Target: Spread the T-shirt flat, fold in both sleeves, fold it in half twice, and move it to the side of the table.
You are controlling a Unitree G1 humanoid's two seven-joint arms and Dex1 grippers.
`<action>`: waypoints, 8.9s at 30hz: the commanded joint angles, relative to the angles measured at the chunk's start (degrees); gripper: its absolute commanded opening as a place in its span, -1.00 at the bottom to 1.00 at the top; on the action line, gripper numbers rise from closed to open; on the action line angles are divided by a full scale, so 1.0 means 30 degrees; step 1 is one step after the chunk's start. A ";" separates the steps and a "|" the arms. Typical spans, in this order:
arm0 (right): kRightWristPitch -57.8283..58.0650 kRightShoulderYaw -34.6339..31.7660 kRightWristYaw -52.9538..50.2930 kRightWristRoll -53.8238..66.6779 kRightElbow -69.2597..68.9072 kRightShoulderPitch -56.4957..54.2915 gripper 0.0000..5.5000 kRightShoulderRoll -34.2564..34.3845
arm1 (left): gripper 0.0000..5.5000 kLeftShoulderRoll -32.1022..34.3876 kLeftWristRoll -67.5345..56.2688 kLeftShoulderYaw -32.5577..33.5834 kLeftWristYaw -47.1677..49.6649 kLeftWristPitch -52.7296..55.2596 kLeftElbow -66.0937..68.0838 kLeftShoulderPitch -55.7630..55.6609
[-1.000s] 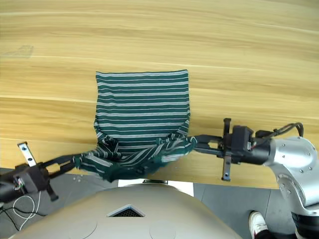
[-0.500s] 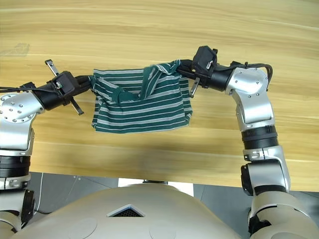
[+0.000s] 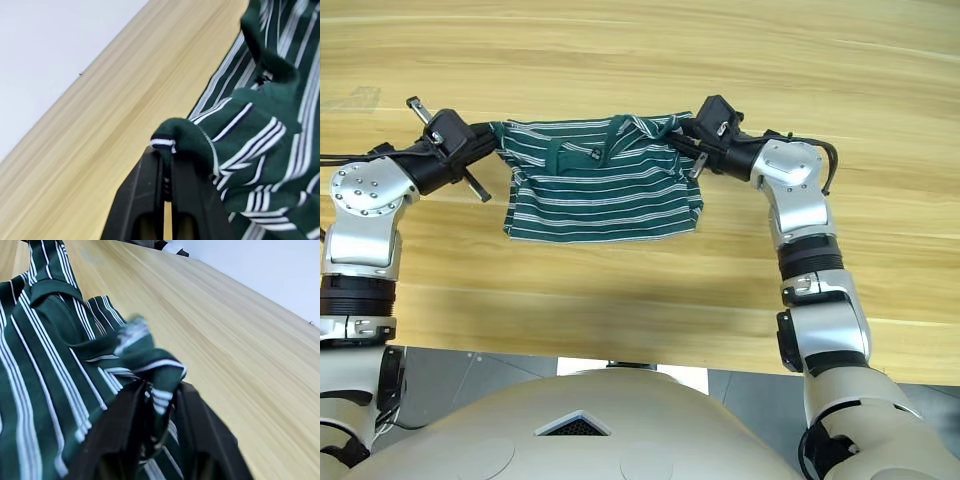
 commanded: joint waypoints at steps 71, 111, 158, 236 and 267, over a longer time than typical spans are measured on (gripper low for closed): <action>-0.2070 0.5977 -0.9732 -1.2951 1.4725 -0.5701 -0.22 -0.0843 | 0.84 -0.5777 0.1485 0.1331 1.2031 -0.3435 0.2331 0.0325; 0.0229 0.4472 0.4732 0.0566 -1.6560 0.9607 -0.22 -0.8574 | 0.84 -0.0594 0.5185 -0.0928 0.6790 -0.1826 -0.6499 0.7172; -2.2815 0.2146 -0.5689 -1.1635 0.0792 0.6778 0.37 -0.8034 | 0.96 0.4892 0.9528 -0.0559 0.4791 -1.1243 -0.7259 1.2694; -0.3261 0.6355 0.5257 0.3987 -0.9856 0.6921 -1.00 -0.9067 | -0.97 0.6767 0.0927 -0.0335 0.0663 -0.6385 -0.9721 1.1227; 0.8040 -0.2207 0.6465 1.0692 -2.2365 1.3934 -1.00 -1.0615 | -0.97 0.7707 -0.6929 0.6759 -0.6218 0.2367 -2.2092 2.0999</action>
